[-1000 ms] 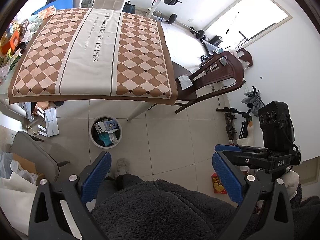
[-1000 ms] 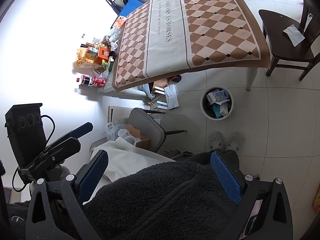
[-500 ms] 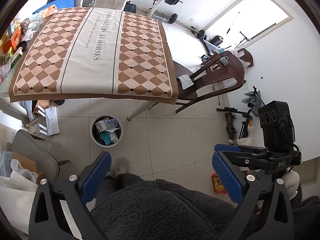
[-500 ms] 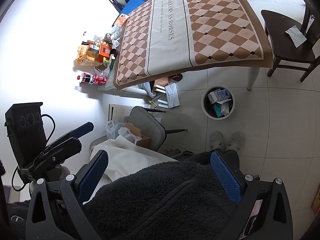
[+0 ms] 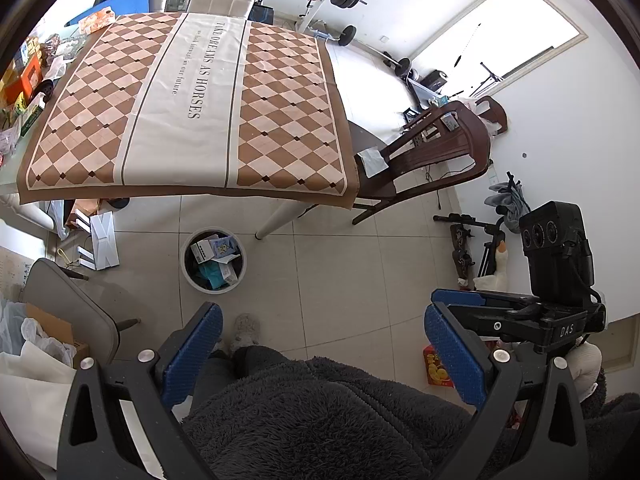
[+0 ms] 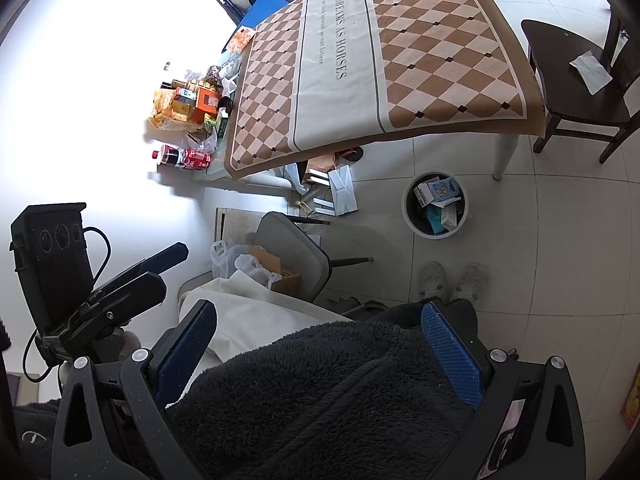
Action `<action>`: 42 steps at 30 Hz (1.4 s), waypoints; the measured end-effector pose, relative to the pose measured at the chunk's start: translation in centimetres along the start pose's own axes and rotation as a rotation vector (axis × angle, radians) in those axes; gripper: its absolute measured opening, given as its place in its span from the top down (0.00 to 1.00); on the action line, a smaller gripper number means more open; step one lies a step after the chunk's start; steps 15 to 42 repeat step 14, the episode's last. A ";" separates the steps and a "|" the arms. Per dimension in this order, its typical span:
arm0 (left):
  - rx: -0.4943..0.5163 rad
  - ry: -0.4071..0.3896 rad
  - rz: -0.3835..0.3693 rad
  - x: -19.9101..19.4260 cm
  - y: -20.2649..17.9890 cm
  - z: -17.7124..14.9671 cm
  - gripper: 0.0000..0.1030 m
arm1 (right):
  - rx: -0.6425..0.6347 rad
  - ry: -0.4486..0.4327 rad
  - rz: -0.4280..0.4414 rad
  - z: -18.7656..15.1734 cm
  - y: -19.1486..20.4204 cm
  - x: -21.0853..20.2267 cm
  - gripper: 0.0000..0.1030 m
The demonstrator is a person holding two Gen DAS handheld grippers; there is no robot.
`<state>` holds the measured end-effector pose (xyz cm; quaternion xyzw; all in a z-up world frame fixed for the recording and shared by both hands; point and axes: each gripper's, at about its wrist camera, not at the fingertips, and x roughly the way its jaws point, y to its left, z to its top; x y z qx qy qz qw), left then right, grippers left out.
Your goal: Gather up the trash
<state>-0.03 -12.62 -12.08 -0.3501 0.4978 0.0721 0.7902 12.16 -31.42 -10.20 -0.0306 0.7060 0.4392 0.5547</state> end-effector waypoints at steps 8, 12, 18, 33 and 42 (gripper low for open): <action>-0.001 -0.002 -0.001 -0.1 0.2 -0.2 0.00 | -0.004 0.001 0.000 -0.1 0.1 0.2 0.00; -0.005 -0.007 -0.003 -0.2 0.4 -0.4 0.00 | -0.003 -0.001 -0.001 -0.2 0.3 0.2 0.00; -0.010 -0.010 -0.002 -0.2 0.6 -0.4 0.00 | -0.004 -0.003 -0.001 -0.2 0.3 0.3 0.00; -0.010 -0.010 -0.002 -0.2 0.6 -0.4 0.00 | -0.004 -0.003 -0.001 -0.2 0.3 0.3 0.00; -0.010 -0.010 -0.002 -0.2 0.6 -0.4 0.00 | -0.004 -0.003 -0.001 -0.2 0.3 0.3 0.00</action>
